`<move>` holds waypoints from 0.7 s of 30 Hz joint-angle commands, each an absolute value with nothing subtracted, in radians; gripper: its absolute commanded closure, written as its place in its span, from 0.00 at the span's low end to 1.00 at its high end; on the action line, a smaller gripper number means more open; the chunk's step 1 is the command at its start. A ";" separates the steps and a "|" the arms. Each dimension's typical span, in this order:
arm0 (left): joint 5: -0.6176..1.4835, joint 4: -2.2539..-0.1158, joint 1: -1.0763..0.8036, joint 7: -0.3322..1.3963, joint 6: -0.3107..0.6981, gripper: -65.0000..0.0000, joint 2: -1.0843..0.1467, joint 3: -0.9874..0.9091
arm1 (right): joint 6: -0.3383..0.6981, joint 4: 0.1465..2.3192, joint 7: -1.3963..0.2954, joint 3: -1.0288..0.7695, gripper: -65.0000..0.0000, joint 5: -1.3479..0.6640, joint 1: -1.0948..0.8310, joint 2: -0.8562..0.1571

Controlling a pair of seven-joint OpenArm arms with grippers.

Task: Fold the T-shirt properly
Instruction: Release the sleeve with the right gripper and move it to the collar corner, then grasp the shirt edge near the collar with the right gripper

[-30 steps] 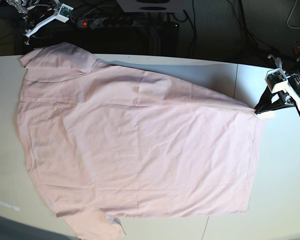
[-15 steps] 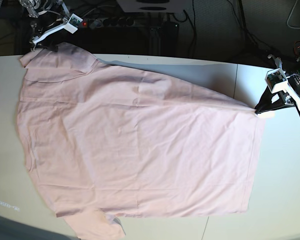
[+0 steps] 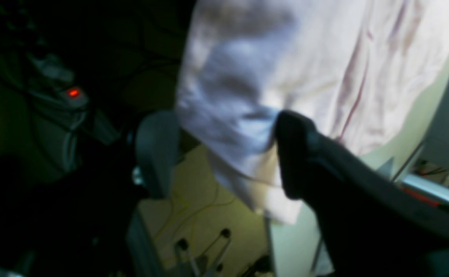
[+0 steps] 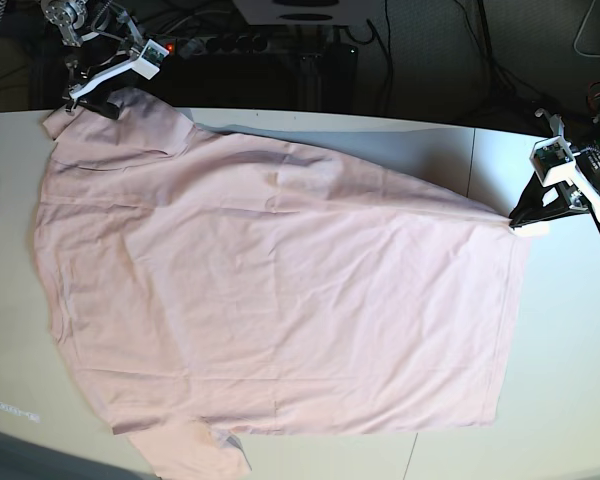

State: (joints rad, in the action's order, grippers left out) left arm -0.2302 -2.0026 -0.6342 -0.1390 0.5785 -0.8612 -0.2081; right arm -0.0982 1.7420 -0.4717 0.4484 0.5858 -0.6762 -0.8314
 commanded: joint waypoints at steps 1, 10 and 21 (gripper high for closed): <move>-0.217 -2.016 -0.632 -0.153 0.592 1.00 -0.875 -0.217 | -0.101 1.730 -0.467 0.466 0.39 0.569 -0.662 -0.844; -0.217 -2.016 -0.632 -0.149 0.592 1.00 -0.875 -0.217 | -0.102 1.691 -0.479 0.540 0.39 0.577 -0.599 -0.844; -0.217 -2.016 -0.632 -0.149 0.592 1.00 -0.875 -0.217 | -0.102 1.761 -0.537 0.540 0.46 0.581 -0.617 -0.853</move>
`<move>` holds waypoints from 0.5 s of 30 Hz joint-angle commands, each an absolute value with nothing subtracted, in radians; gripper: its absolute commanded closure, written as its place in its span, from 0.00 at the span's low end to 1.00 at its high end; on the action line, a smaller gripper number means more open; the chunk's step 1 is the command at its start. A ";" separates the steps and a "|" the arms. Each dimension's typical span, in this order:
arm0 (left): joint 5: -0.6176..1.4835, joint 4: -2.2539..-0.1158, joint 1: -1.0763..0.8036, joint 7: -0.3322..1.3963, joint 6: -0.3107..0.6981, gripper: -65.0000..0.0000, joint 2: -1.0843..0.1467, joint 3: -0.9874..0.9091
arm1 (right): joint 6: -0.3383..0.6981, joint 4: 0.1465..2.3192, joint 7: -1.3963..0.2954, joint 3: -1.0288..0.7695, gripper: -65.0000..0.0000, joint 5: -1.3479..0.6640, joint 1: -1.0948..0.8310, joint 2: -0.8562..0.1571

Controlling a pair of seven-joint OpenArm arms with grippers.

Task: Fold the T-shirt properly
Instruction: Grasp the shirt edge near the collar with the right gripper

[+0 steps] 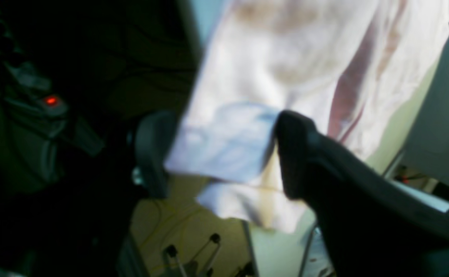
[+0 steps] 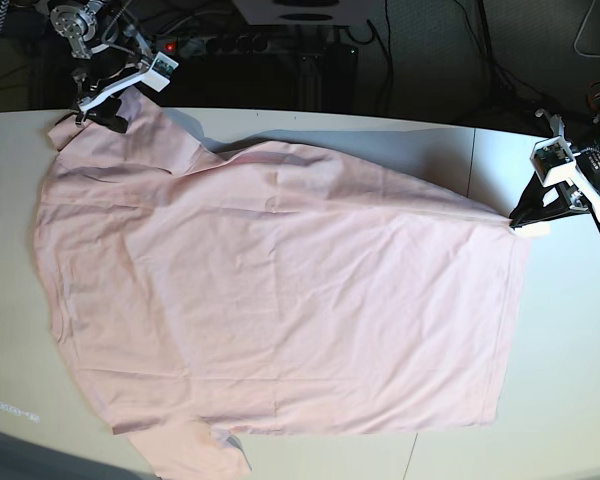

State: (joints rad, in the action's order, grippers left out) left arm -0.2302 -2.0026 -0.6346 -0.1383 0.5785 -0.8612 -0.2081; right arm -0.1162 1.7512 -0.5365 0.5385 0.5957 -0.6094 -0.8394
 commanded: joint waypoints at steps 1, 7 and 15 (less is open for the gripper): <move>-0.217 -2.016 -0.632 -0.149 0.592 1.00 -0.875 -0.217 | -0.102 1.769 -0.540 0.540 0.53 0.588 -0.623 -0.853; -0.217 -2.016 -0.632 -0.149 0.592 1.00 -0.875 -0.217 | -0.102 1.785 -0.550 0.537 0.77 0.606 -0.632 -0.853; -0.217 -2.016 -0.632 -0.149 0.592 1.00 -0.876 -0.217 | -0.103 1.785 -0.589 0.536 1.00 0.700 -0.632 -0.853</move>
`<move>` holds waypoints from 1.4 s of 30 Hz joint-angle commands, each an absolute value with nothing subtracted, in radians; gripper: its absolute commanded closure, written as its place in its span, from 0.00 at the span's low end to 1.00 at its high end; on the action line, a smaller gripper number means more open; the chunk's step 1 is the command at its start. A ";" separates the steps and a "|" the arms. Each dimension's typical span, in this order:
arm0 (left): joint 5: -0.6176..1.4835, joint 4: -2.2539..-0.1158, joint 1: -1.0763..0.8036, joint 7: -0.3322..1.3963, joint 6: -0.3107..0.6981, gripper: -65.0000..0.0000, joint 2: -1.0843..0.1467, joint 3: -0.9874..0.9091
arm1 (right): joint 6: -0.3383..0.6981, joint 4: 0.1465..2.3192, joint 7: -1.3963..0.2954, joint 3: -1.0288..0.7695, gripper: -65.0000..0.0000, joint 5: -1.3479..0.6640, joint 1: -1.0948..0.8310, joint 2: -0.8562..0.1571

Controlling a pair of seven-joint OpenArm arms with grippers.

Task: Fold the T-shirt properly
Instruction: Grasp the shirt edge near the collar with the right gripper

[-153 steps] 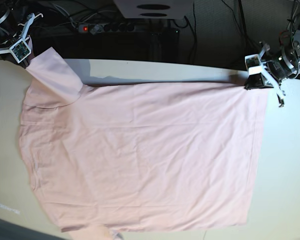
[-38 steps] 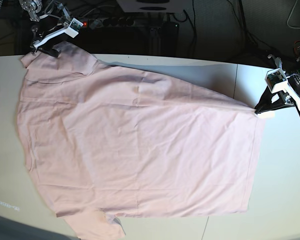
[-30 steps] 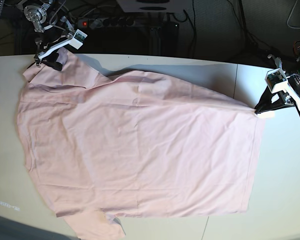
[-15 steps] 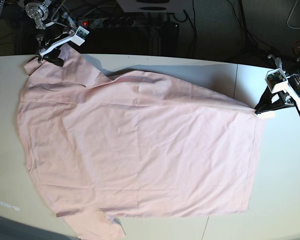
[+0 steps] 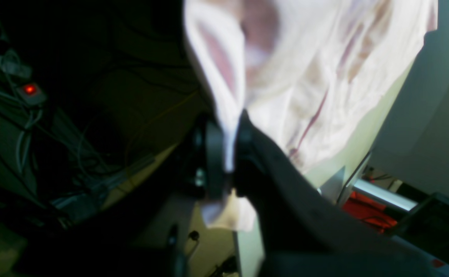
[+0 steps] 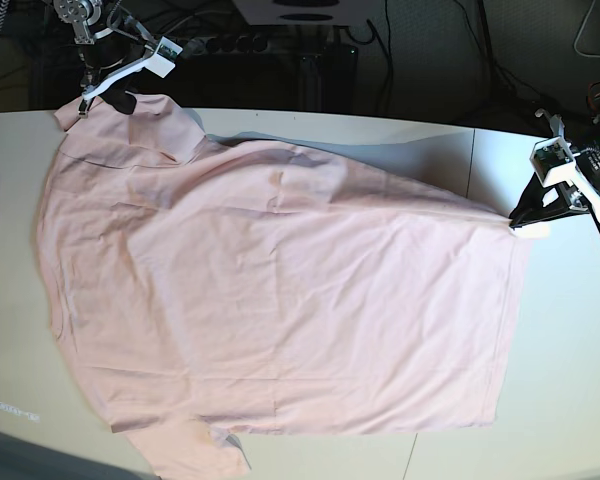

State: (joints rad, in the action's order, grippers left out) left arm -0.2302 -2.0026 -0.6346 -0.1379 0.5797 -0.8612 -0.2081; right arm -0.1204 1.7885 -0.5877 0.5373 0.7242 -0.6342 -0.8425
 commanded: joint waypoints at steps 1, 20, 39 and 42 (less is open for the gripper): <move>-0.217 -2.016 -0.632 -0.149 0.592 1.00 -0.876 -0.217 | -0.110 1.785 -0.594 0.536 1.00 0.700 -0.632 -0.853; -0.217 -2.016 -0.632 -0.149 0.592 1.00 -0.876 -0.217 | -0.162 1.806 -0.637 0.536 1.00 0.764 -0.633 -0.858; -0.216 -2.016 -0.632 -0.138 0.645 1.00 -0.876 -0.217 | -0.180 1.952 -0.673 0.518 1.00 0.744 -0.690 -0.970; -0.215 -2.016 -0.631 -0.139 0.645 1.00 -0.876 -0.217 | -0.177 1.976 -0.674 0.477 1.00 0.744 -0.711 -0.970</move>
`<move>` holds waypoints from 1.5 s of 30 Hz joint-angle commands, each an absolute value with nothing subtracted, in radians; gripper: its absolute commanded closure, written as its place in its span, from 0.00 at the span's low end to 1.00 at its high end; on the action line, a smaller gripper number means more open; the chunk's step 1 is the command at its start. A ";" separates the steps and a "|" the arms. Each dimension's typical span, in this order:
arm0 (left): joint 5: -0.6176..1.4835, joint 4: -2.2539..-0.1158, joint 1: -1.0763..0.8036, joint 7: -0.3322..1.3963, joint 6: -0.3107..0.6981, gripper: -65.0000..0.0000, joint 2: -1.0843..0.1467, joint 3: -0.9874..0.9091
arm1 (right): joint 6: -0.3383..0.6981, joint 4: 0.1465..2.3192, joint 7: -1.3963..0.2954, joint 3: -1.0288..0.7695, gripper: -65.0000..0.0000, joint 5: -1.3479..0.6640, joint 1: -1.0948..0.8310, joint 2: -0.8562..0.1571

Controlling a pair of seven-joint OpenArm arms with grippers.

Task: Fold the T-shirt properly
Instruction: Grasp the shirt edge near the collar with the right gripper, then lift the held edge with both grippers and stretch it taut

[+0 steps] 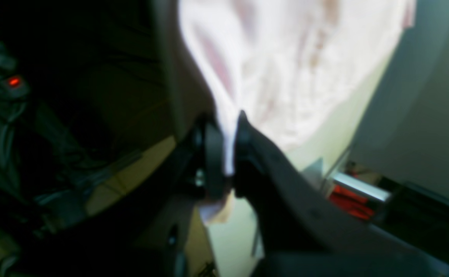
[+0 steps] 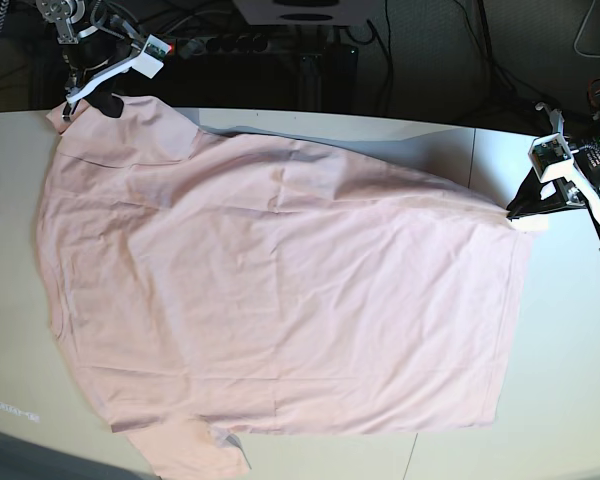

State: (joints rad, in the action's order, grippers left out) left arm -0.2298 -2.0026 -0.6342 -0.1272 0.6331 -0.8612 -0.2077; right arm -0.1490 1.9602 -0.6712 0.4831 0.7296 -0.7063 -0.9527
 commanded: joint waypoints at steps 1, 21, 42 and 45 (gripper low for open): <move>-0.209 -2.016 -0.631 -0.138 0.645 1.00 -0.876 -0.217 | -0.173 1.983 -0.674 0.462 1.00 0.744 -0.713 -0.970; -0.183 -1.998 -0.582 -0.017 0.588 1.00 -0.876 -0.217 | -0.020 2.032 -0.605 0.163 1.00 0.457 -0.706 -1.201; -0.183 -1.876 -0.462 -0.056 0.619 1.00 -0.876 -0.217 | 0.207 2.001 -0.443 0.096 1.00 0.152 -0.523 -1.504; -0.183 -1.871 -0.462 -0.057 0.618 1.00 -0.876 -0.216 | 0.207 2.000 -0.440 0.096 1.00 0.152 -0.524 -1.536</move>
